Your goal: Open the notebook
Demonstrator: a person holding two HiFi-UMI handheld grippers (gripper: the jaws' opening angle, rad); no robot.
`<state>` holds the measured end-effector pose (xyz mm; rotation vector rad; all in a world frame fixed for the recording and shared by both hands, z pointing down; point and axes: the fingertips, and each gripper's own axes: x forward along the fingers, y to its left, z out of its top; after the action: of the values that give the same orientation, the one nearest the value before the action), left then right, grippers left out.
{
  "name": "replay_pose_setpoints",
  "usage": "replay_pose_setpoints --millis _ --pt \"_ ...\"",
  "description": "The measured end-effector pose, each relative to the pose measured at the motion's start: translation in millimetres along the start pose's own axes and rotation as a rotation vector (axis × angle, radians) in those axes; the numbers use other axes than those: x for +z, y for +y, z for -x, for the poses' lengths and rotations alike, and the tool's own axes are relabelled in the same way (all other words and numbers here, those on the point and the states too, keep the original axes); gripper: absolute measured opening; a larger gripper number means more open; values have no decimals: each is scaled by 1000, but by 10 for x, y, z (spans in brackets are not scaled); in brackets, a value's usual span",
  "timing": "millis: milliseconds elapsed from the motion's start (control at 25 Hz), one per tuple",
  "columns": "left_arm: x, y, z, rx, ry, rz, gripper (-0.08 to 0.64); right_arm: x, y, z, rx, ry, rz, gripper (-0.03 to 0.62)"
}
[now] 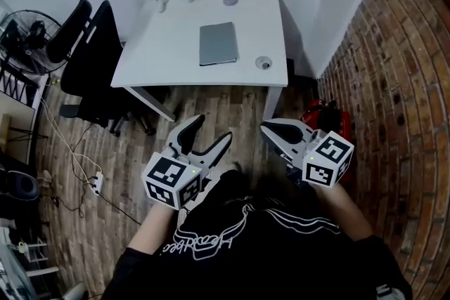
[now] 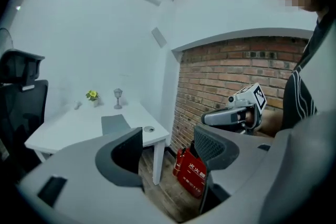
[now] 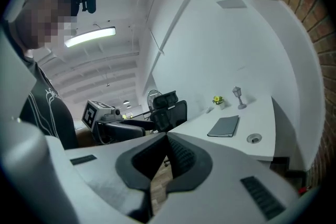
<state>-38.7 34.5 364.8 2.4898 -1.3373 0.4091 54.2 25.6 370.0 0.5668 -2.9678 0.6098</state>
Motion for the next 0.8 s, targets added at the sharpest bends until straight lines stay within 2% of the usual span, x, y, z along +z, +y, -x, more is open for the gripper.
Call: replay_pose_setpoints --millis 120,280,560,800 --pt "15 129 -239 -14 25 -44 311 17 -200 -83 -23 2 -16 0" --pt "95 391 -601 -56 45 -22 310 144 -561 -255 -60 -1 -34 0" --pt "201 971 -1341 -90 121 -48 310 423 -1230 -596 -121 -4 -76 0" --pt "146 1404 -1973 -131 195 -60 310 595 -1717 -893 -159 -5 -123 0"
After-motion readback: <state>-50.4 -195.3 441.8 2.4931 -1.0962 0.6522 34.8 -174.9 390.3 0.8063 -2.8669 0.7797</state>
